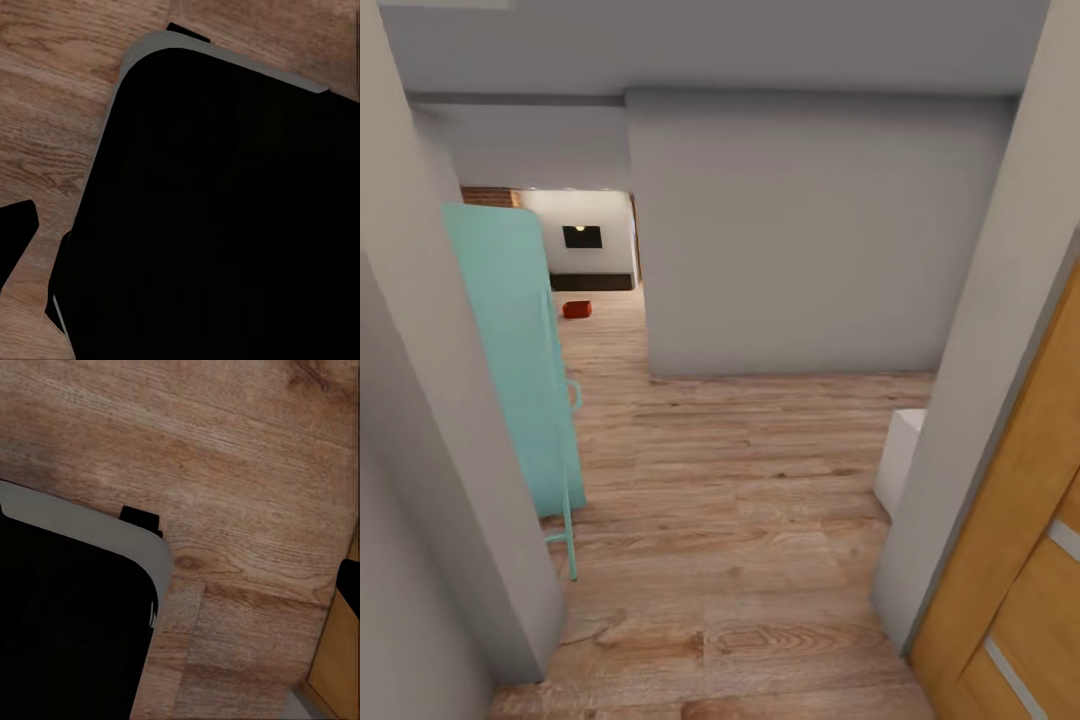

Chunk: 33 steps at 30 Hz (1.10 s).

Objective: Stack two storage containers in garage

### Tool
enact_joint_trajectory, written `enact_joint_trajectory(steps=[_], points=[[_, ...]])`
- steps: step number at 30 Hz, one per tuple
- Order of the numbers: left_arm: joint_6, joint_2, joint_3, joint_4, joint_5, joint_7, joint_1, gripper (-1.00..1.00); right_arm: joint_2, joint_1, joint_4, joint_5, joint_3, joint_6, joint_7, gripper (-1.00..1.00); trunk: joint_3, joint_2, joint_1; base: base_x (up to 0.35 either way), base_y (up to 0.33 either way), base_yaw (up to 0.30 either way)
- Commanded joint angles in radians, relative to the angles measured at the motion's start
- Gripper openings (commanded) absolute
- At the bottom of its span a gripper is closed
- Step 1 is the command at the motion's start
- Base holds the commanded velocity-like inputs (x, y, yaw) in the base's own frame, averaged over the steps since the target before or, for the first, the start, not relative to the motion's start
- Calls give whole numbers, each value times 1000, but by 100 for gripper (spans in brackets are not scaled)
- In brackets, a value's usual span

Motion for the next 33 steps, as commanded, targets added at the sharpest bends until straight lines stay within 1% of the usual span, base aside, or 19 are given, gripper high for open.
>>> enact_joint_trajectory(steps=[1, 7, 21, 33], points=[[-2, 0, 1, 0, 3, 1, 0, 100, 0, -1, 3, -1, 8, -5, -4, 100, -1, 0, 1, 323, 0, 0], [-2, 0, 1, 0, 3, 1, 0, 100, 1, -1, 3, -1, 8, -5, -4, 100, -1, 0, 1, 323, -20, 0], [-4, 0, 0, 0, 2, 1, 0, 100, 0, -1, 3, -1, 7, -5, -4, 100, -1, 0, 1, 324, -104, 0], [-3, 0, 0, 0, 2, 1, 0, 100, -1, -1, 3, -1, 7, -5, -4, 100, -1, 0, 1, 324, -13, 0]])
